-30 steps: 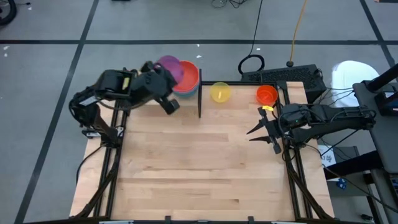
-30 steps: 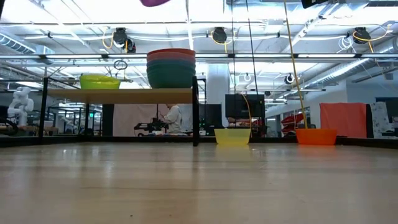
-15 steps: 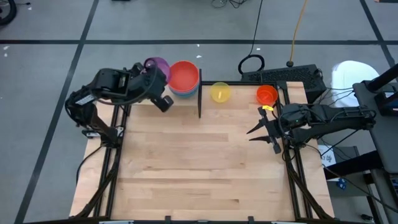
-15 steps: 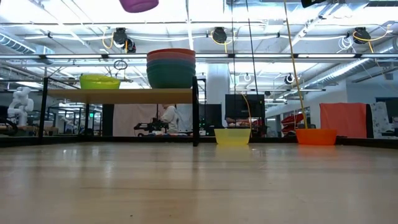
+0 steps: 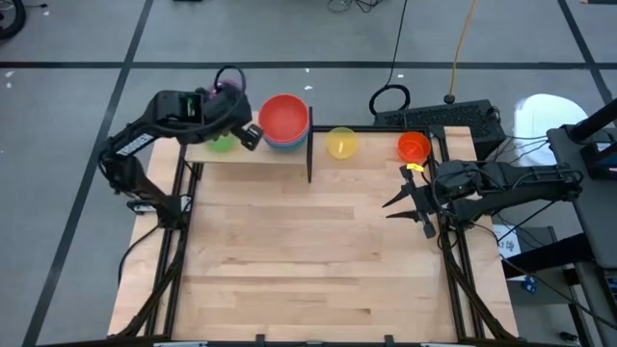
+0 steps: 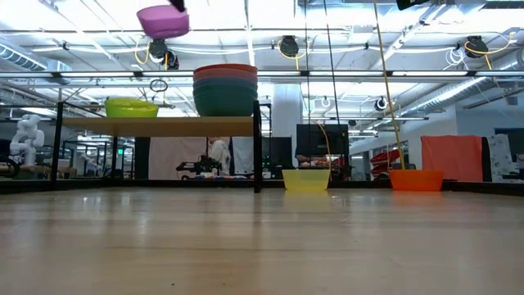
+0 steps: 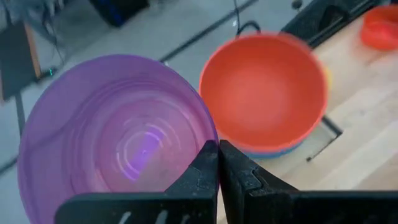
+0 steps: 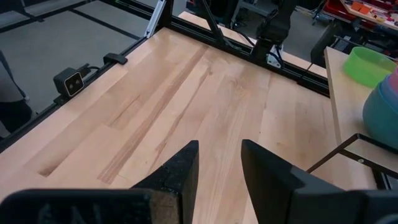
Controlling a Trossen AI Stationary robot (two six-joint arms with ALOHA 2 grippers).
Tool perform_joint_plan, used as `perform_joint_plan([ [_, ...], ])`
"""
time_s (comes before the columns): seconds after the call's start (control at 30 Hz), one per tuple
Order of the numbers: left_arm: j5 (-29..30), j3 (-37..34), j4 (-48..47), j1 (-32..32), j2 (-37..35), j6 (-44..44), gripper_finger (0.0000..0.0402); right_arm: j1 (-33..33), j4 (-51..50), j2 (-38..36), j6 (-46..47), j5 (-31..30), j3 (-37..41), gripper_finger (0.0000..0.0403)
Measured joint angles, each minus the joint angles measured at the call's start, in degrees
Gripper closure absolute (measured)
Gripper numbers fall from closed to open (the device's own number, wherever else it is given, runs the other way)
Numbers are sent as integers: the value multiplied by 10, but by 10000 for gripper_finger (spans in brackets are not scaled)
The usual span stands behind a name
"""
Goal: Place and stack bowls onto a shelf
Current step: Stack the purple bowl on top of the green bowl on the shelf
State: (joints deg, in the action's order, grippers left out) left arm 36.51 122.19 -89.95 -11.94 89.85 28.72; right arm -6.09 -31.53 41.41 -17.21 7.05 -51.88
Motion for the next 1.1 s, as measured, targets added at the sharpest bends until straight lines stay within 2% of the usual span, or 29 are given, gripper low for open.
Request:
perform_joint_plan([
  [0.1,-21,-52,0,-12,-33,32,400,0,0,0,0,0,0,287],
  [0.47,-20,-210,0,-20,-146,96,400,0,0,0,-6,0,0,287],
  [0.7,-21,-266,5,-36,-151,60,400,0,0,0,-5,1,0,287],
  [0.93,-26,-318,63,-80,-155,25,400,0,0,0,-5,2,0,287],
  [1.1,-74,-352,129,-116,-156,-29,400,0,0,0,-5,2,0,287],
])
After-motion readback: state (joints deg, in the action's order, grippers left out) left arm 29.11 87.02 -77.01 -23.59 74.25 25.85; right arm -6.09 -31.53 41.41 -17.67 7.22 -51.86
